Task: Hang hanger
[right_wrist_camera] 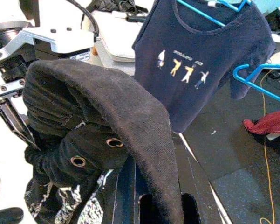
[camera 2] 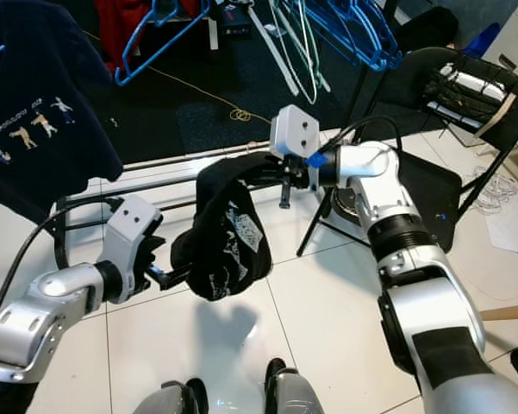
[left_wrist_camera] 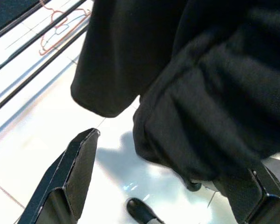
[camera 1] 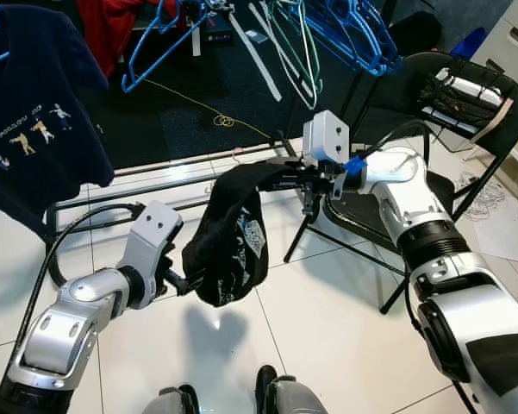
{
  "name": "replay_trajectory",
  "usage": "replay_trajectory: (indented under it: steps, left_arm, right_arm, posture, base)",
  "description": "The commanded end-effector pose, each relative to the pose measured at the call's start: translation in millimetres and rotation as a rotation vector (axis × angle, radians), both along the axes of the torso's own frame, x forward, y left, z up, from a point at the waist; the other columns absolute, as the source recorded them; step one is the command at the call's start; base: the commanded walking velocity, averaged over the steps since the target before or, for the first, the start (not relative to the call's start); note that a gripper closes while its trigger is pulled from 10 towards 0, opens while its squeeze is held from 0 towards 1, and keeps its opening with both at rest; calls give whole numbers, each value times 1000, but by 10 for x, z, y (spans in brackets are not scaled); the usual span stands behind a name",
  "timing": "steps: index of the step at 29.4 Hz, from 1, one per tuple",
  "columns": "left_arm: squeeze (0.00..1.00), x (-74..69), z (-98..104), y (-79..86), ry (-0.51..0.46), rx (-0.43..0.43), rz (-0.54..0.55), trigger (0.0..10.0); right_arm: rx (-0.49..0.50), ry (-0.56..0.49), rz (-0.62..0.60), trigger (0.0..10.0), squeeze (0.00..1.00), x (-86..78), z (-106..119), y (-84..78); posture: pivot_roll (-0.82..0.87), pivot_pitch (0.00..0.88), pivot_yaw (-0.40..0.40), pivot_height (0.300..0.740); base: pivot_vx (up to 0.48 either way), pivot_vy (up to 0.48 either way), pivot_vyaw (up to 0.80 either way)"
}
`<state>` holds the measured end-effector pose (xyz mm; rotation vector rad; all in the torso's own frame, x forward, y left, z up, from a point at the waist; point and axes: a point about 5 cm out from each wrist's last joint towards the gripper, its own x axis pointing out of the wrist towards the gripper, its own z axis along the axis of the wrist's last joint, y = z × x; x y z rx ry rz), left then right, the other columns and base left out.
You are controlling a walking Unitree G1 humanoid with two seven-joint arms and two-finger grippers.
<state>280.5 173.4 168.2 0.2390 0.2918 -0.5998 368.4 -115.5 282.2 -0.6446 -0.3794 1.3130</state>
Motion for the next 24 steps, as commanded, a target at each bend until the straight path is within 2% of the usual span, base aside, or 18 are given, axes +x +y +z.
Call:
replay_trajectory:
  steps: [1, 8, 10, 15, 24]
  left_arm:
    - [0, -52, -73, 7, 41, 13, -11, 10000]
    - [0, -29, -48, -32, 29, -2, -23, 10000]
    - [0, 9, -24, -103, 11, -40, -14, 10000]
    - [0, 42, 4, -144, -10, -69, -2, 10000]
    - [0, 26, 3, -147, 2, -62, -25, 10000]
  right_arm:
    - [34, -38, -2, 0, 0, -11, 122, -19]
    - [37, -37, -3, 0, 0, -18, 127, -31]
    - [40, -36, 0, 0, 0, -26, 127, -28]
    - [41, -36, 3, 0, 0, -33, 124, -23]
    - [43, -35, 4, 0, 0, -40, 123, -24]
  posture:
    - [-140, 272, -123, 740]
    - [-137, 264, -121, 740]
    - [-135, 259, -118, 740]
    - [-135, 256, -116, 740]
    - [-133, 253, -112, 740]
  base:
    - [0, 0, 0]
    - [0, 0, 0]
    - [0, 0, 0]
    - [0, 0, 0]
    - [0, 0, 0]
